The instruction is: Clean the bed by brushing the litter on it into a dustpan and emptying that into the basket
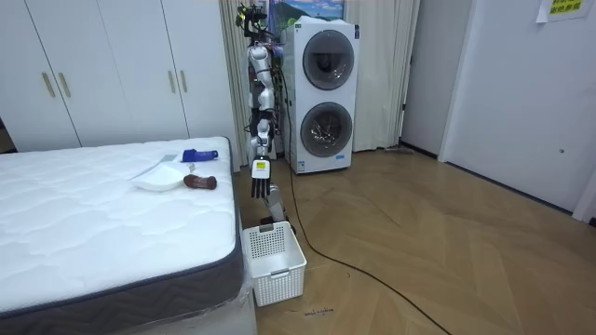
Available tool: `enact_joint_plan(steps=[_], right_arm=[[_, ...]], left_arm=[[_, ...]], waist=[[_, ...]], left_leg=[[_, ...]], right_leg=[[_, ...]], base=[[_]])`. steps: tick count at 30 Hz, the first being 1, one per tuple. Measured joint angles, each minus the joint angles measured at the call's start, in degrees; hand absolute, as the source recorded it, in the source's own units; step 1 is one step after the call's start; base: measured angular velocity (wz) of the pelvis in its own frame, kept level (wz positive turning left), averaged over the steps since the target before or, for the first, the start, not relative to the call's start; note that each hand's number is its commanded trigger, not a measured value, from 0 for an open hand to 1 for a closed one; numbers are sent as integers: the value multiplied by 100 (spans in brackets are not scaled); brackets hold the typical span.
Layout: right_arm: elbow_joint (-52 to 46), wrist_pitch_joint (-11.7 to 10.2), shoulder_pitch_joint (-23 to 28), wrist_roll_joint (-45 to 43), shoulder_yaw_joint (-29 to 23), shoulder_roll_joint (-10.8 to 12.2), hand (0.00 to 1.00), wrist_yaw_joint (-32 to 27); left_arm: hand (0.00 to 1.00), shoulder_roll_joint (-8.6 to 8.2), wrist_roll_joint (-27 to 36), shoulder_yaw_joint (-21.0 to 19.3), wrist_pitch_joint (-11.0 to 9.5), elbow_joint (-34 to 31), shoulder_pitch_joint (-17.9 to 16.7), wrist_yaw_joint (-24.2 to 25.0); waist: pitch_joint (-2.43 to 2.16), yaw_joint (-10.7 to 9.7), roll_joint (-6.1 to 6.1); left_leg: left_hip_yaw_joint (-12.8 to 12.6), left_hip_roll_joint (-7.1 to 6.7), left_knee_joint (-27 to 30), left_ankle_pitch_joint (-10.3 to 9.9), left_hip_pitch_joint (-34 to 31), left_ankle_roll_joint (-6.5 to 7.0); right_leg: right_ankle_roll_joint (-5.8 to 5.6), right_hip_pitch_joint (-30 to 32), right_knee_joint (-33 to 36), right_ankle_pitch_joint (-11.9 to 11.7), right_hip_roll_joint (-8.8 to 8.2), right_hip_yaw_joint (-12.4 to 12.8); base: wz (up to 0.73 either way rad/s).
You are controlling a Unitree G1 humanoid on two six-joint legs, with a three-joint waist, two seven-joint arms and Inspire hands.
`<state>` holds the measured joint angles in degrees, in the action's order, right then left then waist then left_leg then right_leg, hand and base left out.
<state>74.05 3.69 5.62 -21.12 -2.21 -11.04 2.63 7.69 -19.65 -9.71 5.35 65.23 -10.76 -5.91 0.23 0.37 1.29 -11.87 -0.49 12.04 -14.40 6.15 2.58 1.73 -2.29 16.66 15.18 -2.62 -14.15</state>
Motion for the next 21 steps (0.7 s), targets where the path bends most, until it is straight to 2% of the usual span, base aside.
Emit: enact_joint_plan(steps=[9,15,21], right_arm=[[-14,2,0,6,43,5,0,-24],[-67,-70,-36,185,40,1,0,-203],[-48,-345,-47,356,94,-1,0,-385]], left_arm=[[0,6,11,0,-64,67,-35,-8],[0,8,221,0,-142,49,-76,-184],[0,40,584,-39,-458,-178,-40,-567]], waist=[[42,25,66],[2,33,-4],[-9,68,-24]], left_leg=[[2,-3,-39,0,95,1],[14,0,-35,0,57,1],[93,-5,-42,0,45,1]], right_leg=[[-1,-63,-12,0,8,18],[-12,-70,-95,-6,23,13],[-14,-74,-94,-22,24,-23]], base=[[0],[0],[4]])
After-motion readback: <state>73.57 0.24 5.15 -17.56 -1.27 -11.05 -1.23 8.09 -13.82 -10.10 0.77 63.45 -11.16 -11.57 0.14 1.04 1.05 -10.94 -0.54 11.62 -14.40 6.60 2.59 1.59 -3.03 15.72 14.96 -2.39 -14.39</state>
